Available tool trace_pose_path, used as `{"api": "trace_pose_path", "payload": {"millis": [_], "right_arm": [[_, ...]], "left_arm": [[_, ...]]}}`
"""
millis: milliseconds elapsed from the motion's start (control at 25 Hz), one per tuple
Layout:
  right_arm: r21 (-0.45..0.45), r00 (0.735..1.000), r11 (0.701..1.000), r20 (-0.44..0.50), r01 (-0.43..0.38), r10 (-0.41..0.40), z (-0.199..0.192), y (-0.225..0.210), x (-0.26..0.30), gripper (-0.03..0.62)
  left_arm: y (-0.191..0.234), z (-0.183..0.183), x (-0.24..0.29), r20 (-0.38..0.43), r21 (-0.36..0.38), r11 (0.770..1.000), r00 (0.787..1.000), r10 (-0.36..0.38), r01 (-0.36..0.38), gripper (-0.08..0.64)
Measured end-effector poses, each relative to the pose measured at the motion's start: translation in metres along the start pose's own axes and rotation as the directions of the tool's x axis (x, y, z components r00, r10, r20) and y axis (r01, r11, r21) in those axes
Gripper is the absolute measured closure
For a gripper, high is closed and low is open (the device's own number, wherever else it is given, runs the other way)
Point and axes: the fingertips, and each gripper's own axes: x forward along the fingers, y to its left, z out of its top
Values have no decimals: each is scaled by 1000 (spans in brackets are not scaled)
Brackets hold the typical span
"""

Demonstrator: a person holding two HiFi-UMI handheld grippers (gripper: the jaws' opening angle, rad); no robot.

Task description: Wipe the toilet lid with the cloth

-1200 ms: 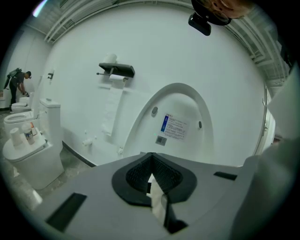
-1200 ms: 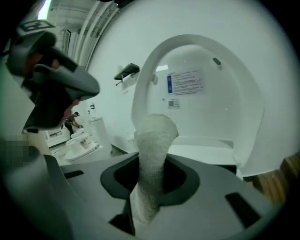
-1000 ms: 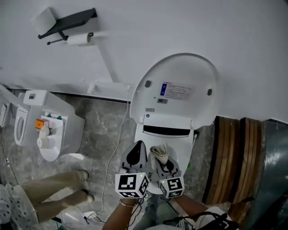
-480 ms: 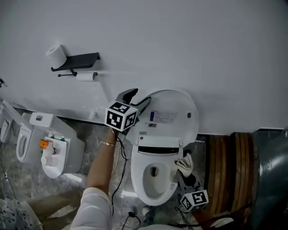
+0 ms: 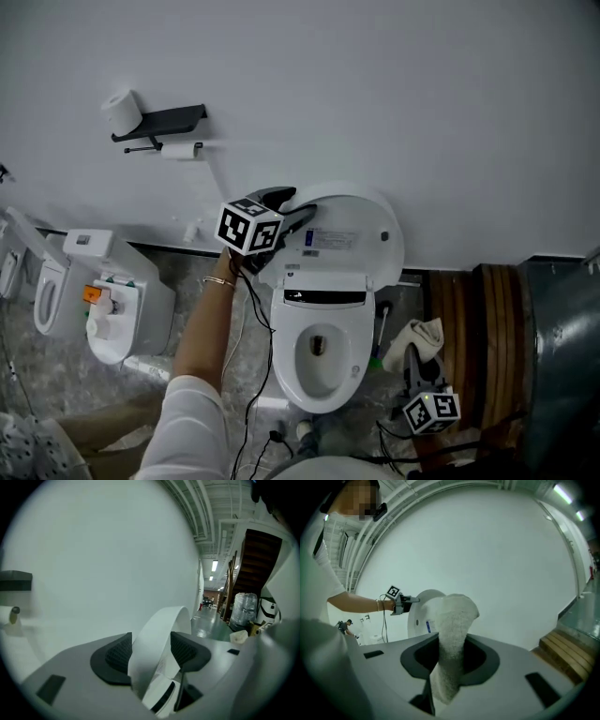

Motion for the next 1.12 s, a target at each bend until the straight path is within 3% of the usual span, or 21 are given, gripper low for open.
{"api": "trace_pose_path", "payload": {"millis": [120, 200, 400, 560, 640, 800, 960, 1120], "right_arm": [[37, 998, 999, 57, 23, -25, 19, -7, -31, 491], [38, 996, 999, 90, 24, -27, 33, -4, -52, 491], [43, 991, 999, 134, 20, -26, 34, 11, -111, 491], [52, 995, 998, 98, 26, -31, 3, 17, -146, 491], [60, 996, 998, 78, 33, -38, -12, 21, -155, 491], [60, 999, 998, 14, 28, -29, -46, 29, -164, 491], [15, 999, 1000, -48, -18, 19, -85, 41, -158, 491], [10, 991, 997, -104, -79, 80, -121, 55, -131, 491]], "left_arm": [[-51, -18, -37, -46, 46, 996, 996, -79, 81, 281], [-88, -38, -62, -127, 122, 983, 984, -124, 140, 281], [-185, -121, -125, -370, 328, 898, 914, -165, 295, 279], [-251, -209, -166, -480, 340, 852, 852, -206, 397, 279], [-274, -254, -177, -510, 348, 839, 835, -205, 418, 279], [-304, -330, -193, -500, 226, 894, 833, -235, 388, 282], [-325, -403, -193, -485, 187, 928, 852, -197, 321, 295], [-334, -473, -185, -480, 197, 954, 871, -109, 228, 301]]}}
